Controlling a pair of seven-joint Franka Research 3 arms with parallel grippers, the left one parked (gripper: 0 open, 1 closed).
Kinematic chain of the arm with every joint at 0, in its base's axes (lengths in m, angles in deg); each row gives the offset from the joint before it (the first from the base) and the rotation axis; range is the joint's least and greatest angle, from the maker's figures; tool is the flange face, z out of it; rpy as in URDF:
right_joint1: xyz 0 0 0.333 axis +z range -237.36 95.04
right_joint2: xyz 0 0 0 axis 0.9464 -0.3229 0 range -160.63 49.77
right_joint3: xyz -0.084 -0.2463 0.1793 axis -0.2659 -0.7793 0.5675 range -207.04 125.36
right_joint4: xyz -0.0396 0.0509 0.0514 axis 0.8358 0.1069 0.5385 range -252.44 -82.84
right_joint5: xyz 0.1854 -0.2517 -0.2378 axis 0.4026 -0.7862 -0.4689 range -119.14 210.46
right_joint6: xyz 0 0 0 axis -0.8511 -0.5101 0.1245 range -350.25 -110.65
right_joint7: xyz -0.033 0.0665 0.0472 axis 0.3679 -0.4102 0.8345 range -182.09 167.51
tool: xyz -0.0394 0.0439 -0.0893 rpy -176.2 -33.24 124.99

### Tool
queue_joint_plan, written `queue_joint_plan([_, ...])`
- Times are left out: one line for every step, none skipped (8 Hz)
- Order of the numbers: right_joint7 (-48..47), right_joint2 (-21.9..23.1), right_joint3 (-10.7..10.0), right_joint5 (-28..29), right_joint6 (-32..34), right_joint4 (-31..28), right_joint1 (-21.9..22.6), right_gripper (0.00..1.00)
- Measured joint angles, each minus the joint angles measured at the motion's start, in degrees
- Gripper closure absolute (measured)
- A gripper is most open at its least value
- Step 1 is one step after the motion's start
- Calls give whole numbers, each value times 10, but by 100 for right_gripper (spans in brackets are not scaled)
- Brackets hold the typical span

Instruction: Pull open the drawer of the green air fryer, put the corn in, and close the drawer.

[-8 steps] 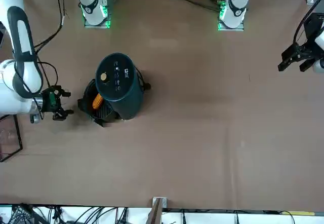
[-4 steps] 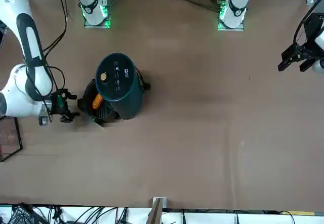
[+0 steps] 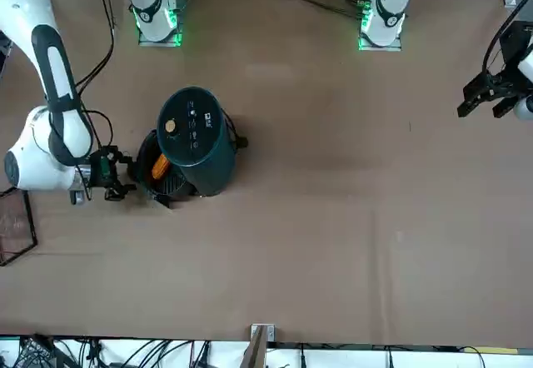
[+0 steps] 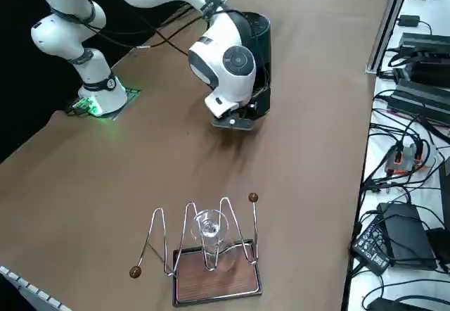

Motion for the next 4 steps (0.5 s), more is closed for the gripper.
queue_joint_plan([0,0,0,3,-5,-2,0,9])
queue_joint_plan([0,0,0,5,-5,-2,0,15])
queue_joint_plan([0,0,0,6,-5,-2,0,35])
queue_joint_plan([0,2,0,7,-5,-1,1,55])
